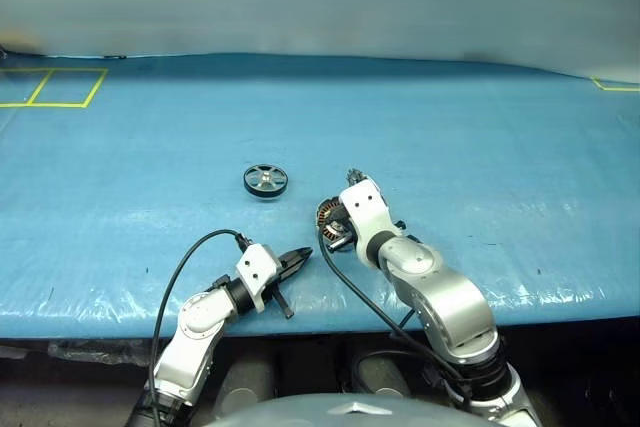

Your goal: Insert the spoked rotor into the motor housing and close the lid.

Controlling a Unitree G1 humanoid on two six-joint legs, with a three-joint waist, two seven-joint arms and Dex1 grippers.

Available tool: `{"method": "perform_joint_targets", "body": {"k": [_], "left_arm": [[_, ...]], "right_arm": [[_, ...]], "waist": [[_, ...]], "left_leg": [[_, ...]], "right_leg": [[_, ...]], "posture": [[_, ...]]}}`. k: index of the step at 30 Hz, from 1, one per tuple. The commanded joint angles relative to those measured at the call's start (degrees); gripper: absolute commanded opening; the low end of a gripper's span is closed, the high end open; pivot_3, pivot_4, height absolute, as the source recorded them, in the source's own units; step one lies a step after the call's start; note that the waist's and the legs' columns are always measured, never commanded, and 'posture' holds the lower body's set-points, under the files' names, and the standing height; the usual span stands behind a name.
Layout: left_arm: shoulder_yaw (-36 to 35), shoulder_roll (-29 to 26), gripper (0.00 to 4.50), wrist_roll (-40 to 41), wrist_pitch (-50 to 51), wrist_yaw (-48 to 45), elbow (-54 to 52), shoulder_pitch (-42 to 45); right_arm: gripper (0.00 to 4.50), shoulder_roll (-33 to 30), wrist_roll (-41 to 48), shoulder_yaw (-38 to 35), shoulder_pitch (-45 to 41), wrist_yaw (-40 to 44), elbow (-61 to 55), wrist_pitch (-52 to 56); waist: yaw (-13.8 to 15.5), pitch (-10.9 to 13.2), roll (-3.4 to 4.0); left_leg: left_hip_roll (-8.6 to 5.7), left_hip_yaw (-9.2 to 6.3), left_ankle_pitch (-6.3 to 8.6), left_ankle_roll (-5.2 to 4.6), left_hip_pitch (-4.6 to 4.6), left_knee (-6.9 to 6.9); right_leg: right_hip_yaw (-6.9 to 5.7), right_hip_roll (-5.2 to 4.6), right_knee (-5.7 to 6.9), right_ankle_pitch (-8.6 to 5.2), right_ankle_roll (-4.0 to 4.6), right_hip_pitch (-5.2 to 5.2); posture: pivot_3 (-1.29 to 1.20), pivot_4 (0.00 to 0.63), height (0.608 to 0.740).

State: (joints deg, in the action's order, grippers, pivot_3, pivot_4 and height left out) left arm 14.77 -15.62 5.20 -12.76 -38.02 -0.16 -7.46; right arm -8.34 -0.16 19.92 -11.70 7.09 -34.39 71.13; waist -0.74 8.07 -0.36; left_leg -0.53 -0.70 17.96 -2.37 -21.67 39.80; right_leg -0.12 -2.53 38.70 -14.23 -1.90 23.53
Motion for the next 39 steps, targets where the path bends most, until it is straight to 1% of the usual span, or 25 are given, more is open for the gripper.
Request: {"method": "perform_joint_targets", "body": {"k": [1,6,16,22,31,39], "left_arm": [[0.14,0.36,0.00,0.24,-0.48,0.63,-1.44,-0.05],[0.42,0.30,0.00,0.22,0.37,1.11,-2.28,-0.26],[0.77,0.07,0.00,-0.06,2.30,1.61,-3.41,-0.12],[1.10,-0.07,0.00,0.02,3.58,1.90,-4.23,-0.11],[1.40,-0.18,0.00,-0.17,5.65,2.42,-5.70,-0.29],[1.76,-0.24,0.00,-0.10,7.09,2.93,-6.53,-0.62]], "right_arm": [[0.02,-0.30,0.14,-0.08,0.27,-0.27,-1.72,-0.62],[0.02,-1.54,0.39,-0.42,1.99,0.01,-2.31,-0.06],[0.02,0.31,0.94,-0.92,2.19,-0.68,-0.95,-1.40],[0.02,2.64,-0.57,-3.25,1.88,-3.73,1.97,-4.39],[0.02,1.82,0.36,-3.27,3.03,-3.52,1.26,-3.29],[0.02,2.93,0.88,-4.74,3.82,-3.85,-0.45,-3.48]], "waist": [[0.00,0.00,0.00],[0.03,0.00,0.00],[0.01,0.00,0.00],[0.04,0.01,0.01],[0.11,0.01,0.01],[0.11,0.01,0.02]], "left_leg": [[0.00,0.00,0.00,0.00,0.00,0.00],[0.00,-0.01,0.00,0.00,0.00,-0.02],[0.00,-0.02,0.00,0.00,0.00,-0.03],[0.01,-0.02,0.00,0.00,0.00,-0.05],[0.01,-0.04,0.00,0.00,0.00,-0.10],[0.00,-0.07,0.00,0.00,0.00,-0.29]], "right_leg": [[0.00,0.00,0.00,0.00,0.00,0.00],[-0.01,-0.01,-0.02,0.00,0.00,-0.01],[-0.02,-0.01,-0.04,0.00,-0.01,-0.02],[-0.02,-0.01,-0.05,0.00,-0.01,-0.02],[-0.04,-0.02,-0.16,0.01,-0.02,-0.04],[-0.05,-0.02,-0.44,0.04,-0.07,-0.07]], "posture": [[0.00,0.150,0.740],[0.00,0.150,0.740],[0.00,0.150,0.740],[0.00,0.150,0.740],[0.00,0.150,0.740],[0.00,0.150,0.740]]}}
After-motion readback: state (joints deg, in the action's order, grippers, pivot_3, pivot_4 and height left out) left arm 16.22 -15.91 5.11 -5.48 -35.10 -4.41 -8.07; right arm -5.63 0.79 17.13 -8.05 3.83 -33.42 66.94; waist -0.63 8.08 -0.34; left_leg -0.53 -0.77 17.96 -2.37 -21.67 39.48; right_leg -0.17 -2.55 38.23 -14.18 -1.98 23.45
